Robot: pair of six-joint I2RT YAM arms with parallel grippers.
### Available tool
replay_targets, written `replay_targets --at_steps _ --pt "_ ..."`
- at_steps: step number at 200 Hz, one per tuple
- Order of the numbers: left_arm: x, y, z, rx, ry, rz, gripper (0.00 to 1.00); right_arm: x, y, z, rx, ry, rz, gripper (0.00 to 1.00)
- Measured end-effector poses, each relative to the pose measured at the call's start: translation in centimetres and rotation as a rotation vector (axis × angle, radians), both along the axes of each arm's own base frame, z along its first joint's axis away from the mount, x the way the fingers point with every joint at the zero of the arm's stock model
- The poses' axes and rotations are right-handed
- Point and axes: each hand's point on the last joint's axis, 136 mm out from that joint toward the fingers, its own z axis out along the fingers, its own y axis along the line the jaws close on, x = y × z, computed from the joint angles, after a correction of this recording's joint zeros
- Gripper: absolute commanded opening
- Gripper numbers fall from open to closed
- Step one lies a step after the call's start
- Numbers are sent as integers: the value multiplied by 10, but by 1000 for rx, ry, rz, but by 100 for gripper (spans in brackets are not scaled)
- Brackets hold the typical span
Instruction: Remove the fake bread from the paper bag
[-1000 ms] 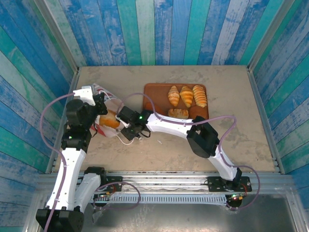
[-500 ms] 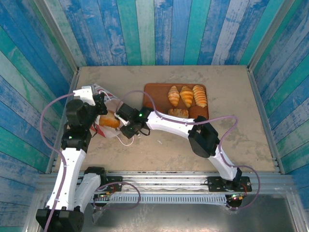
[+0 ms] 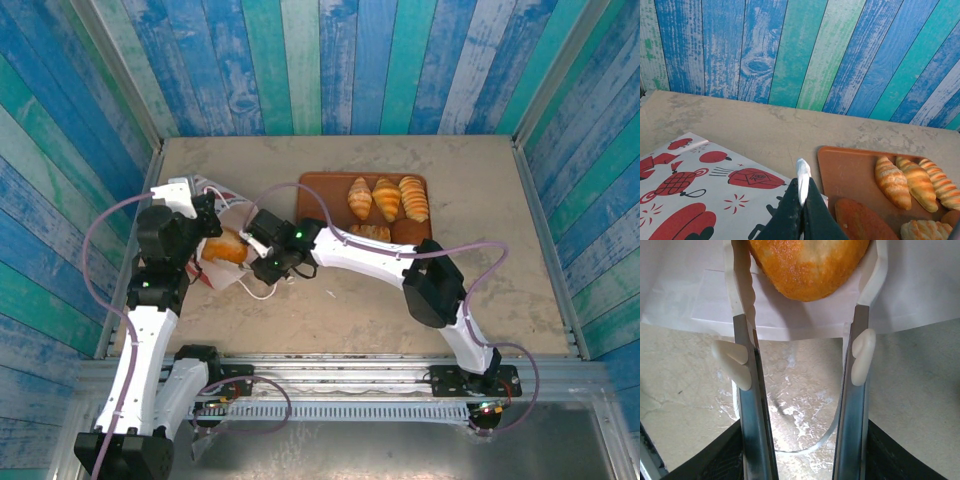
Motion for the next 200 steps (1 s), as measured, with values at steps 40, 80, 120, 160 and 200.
replay_targets --at_steps 40,80,120,160,200 --pt "0 0 0 -3 1 1 0 -6 -10 1 3 27 3 53" --pt "0 0 0 -4 1 1 0 -8 -16 7 38 50 -5 54" --pt "1 0 -2 -11 9 2 0 -9 -20 12 77 75 -15 53" --pt "3 0 -4 -15 17 3 0 -12 -21 19 102 87 -12 53" --pt "3 0 -4 -15 18 3 0 -17 -29 30 116 84 -8 53"
